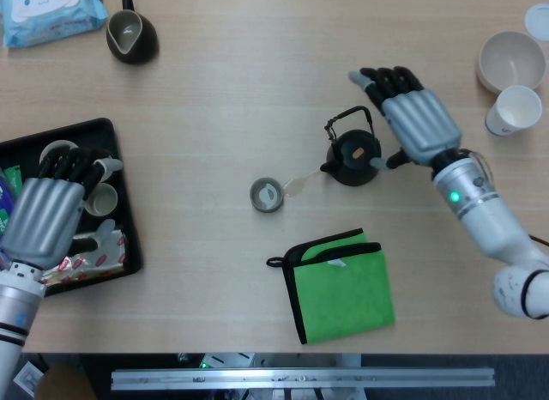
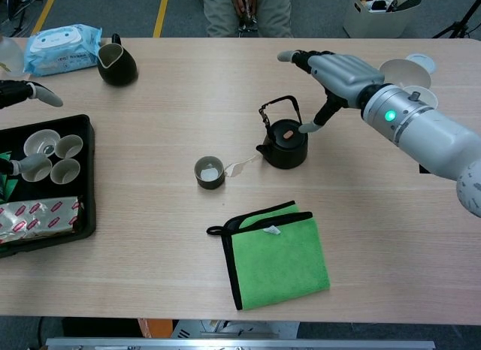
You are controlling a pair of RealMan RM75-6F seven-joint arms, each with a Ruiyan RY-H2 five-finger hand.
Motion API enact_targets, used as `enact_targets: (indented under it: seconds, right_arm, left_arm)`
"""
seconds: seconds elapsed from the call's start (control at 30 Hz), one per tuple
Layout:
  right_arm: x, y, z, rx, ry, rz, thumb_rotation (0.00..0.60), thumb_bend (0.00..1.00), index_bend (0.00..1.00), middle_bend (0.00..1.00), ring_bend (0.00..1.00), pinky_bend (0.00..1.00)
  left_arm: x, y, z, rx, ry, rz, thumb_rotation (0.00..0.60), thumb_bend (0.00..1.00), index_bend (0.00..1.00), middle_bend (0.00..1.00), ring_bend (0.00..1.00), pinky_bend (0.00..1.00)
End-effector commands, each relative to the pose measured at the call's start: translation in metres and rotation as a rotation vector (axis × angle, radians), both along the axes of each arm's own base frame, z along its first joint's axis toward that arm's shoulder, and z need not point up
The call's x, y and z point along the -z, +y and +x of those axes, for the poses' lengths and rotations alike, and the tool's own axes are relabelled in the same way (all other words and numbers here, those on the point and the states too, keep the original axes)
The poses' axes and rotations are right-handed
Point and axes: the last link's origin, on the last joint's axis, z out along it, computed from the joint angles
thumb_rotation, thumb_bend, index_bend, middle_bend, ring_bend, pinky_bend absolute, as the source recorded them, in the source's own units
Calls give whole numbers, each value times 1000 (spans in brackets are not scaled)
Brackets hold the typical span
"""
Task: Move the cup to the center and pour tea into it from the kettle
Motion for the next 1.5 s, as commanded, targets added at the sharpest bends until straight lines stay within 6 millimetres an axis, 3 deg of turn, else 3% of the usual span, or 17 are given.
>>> enact_targets:
  seconds: [0.03,0.2,0.43,0.5,0.67,1.1,1.5]
  right_arm:
    - [-21,7,-10,2,11,-53,600,0,0,78,0,0]
    - [-56,18,-27,0,49,-151,600,32,12,148,18,0]
    - [-93,38,-48,-3,72,-277,600,126,135,255,140,26]
    - [-113,54,-65,19,85,-342,600,127,160,268,151,45]
    - [-137,80,-90,66,101,-413,600,127,163,270,151,46]
    - [-171,138,-138,170,121,-518,600,126,163,270,151,46]
    - [-172,150,-151,210,124,-497,600,125,163,270,152,47]
  left_arm:
    - [-1,0,0,1,-1,5,600,282,218,183,142,120]
    - [-5,0,-1,8,-2,25,600,281,217,185,142,120]
    - [-9,1,-3,9,-12,52,600,281,219,188,142,120]
    - [-11,2,-5,8,-20,72,600,282,219,188,142,120]
    - [-15,6,-8,5,-34,117,600,281,219,188,142,120]
    - [-30,6,-19,-23,-42,233,600,282,219,188,142,120]
    - [-32,-5,-31,-68,-5,258,600,281,219,189,142,120]
